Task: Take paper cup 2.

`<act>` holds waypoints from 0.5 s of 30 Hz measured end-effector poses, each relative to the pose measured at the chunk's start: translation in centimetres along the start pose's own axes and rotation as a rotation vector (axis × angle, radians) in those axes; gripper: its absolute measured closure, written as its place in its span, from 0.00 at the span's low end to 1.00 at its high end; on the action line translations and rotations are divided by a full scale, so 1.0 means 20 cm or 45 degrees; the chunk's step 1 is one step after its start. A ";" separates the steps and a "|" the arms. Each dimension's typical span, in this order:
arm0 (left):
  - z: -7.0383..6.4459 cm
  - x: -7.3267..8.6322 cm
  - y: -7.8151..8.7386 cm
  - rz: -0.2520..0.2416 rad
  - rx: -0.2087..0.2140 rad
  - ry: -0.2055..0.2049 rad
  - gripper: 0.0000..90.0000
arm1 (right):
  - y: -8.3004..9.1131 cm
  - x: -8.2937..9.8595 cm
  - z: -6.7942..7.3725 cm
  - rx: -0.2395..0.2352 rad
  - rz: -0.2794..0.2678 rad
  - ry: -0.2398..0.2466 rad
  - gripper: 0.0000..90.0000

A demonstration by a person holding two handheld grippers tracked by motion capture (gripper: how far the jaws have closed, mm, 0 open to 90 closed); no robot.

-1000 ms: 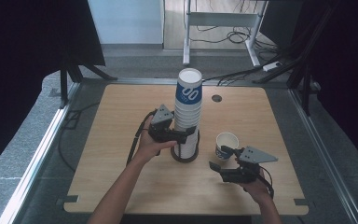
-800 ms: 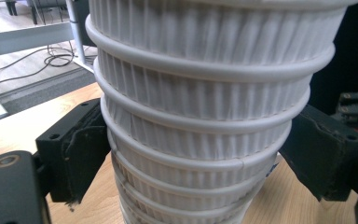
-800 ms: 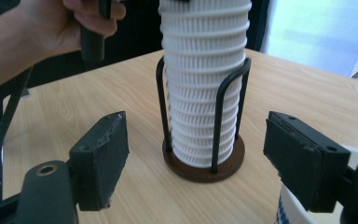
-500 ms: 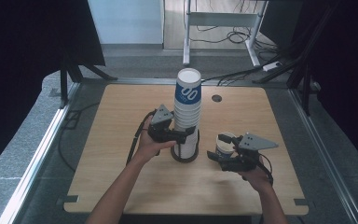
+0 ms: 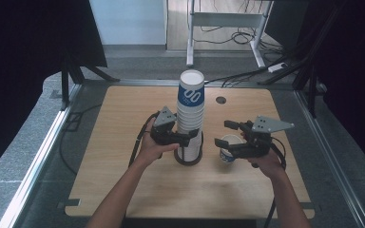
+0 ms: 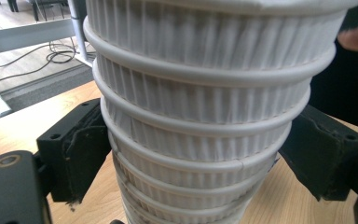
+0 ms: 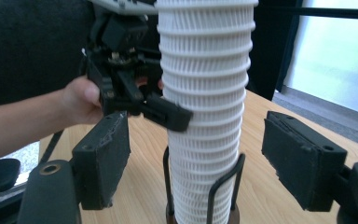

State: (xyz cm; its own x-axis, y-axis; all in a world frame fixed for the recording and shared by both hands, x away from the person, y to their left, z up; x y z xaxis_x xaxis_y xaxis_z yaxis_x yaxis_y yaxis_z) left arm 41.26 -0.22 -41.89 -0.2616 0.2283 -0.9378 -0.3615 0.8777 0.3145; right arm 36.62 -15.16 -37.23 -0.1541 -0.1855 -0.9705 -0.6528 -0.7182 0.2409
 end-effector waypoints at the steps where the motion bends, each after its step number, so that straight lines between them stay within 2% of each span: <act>1: 0.00 0.00 0.00 0.001 0.000 -0.001 0.14 | 0.00 -0.02 0.00 -0.009 0.000 0.005 0.26; 7: -0.01 0.00 0.00 0.007 -0.001 -0.003 0.14 | -0.03 -0.16 0.02 -0.041 -0.013 0.045 0.26; 15: -0.01 0.00 0.00 0.007 -0.001 -0.004 0.14 | -0.06 -0.29 0.02 -0.072 -0.019 0.044 0.26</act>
State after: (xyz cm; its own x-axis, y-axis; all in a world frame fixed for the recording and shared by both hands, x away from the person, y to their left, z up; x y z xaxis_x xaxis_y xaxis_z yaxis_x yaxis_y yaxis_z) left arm 41.08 -0.27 -41.91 -0.2608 0.2345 -0.9365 -0.3605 0.8762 0.3198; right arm 37.92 -12.92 -31.89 -0.1185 -0.1968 -0.9733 -0.6118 -0.7575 0.2277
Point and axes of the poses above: each handheld gripper's, and its own axes: y roughly backward along the jaws, x roughly out of its underside, z roughly to its left, the point moved 9 cm from there along -y, roughly forward along the jaws, and after that the axes turned 15 degrees about x, right-handed, at the moved point
